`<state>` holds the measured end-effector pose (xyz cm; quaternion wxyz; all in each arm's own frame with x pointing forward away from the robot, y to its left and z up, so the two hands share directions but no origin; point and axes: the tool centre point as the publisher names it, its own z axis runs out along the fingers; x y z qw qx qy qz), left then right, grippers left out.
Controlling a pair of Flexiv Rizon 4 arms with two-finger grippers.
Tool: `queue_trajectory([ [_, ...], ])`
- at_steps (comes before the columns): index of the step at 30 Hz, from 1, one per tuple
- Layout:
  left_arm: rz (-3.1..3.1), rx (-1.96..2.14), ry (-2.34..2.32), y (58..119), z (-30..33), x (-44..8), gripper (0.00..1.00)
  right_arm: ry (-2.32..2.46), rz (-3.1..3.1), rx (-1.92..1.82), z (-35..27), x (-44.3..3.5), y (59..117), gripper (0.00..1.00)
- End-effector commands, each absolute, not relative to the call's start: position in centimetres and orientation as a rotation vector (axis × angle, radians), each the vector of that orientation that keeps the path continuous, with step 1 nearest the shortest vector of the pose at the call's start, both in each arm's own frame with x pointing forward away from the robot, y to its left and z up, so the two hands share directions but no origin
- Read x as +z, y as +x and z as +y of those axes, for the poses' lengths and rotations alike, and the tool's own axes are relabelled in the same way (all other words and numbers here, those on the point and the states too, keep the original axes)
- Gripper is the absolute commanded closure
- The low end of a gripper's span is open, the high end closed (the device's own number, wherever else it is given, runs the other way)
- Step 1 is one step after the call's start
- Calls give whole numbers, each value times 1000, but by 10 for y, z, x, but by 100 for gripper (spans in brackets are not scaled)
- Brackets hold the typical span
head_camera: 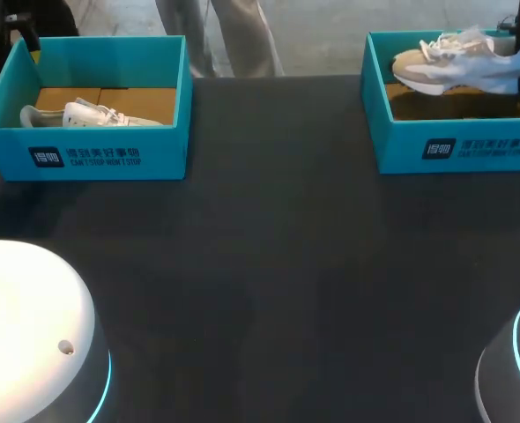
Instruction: Take the shoe out of the shoebox, open the shoe tongue, remove and reinsert the insole, then place the shoe into the shoebox
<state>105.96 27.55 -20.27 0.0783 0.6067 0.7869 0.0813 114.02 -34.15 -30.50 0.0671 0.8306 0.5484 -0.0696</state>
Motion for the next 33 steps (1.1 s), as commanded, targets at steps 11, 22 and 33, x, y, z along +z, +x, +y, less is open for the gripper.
queue_trajectory([
  [11,2357,246,1817,1059,275,-202,0,2403,1733,-114,-328,-215,1119,100],
  [22,2357,246,1817,1059,275,-202,0,2319,1760,-59,-314,-165,1114,100],
  [33,2357,246,1817,1059,275,-202,0,2231,1803,-4,-298,-136,1108,100],
])
